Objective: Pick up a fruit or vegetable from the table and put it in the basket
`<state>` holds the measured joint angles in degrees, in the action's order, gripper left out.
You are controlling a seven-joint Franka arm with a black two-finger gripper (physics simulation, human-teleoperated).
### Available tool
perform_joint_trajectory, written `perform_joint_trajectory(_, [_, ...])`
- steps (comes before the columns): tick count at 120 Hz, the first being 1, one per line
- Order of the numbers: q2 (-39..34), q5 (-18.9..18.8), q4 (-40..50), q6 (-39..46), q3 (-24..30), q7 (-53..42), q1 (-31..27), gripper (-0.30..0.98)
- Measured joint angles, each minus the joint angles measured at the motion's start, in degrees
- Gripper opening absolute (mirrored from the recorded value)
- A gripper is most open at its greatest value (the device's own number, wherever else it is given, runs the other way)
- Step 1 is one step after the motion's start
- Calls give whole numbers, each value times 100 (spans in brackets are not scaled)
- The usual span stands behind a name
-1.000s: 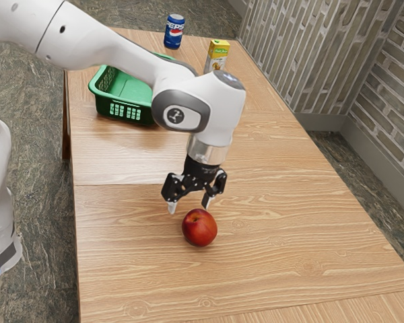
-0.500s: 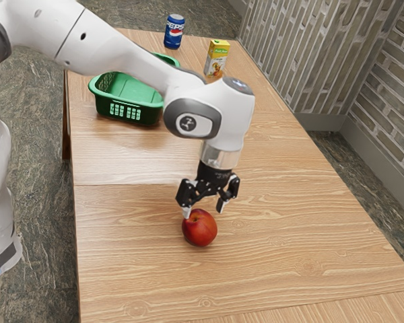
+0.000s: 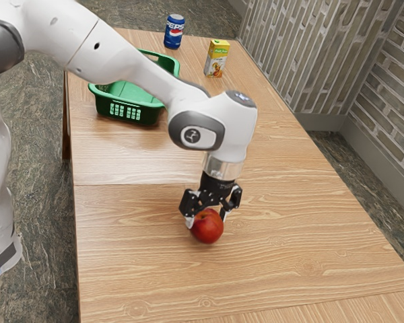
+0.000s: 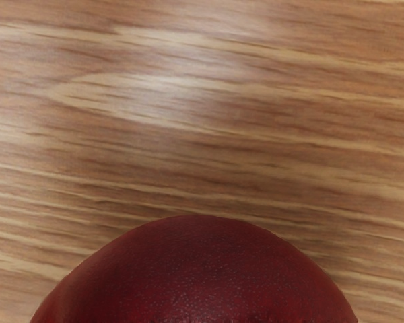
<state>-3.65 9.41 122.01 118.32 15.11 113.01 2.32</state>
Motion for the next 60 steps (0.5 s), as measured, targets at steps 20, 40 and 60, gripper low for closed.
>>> perform_joint_trajectory(20, [75,10,-4,70,-1,-25,-5,58])
perform_joint_trajectory(40, [19,31,-13,95,-14,-57,10,29])
perform_joint_trajectory(60, [-360,29,-7,77,-29,-101,-38,21])
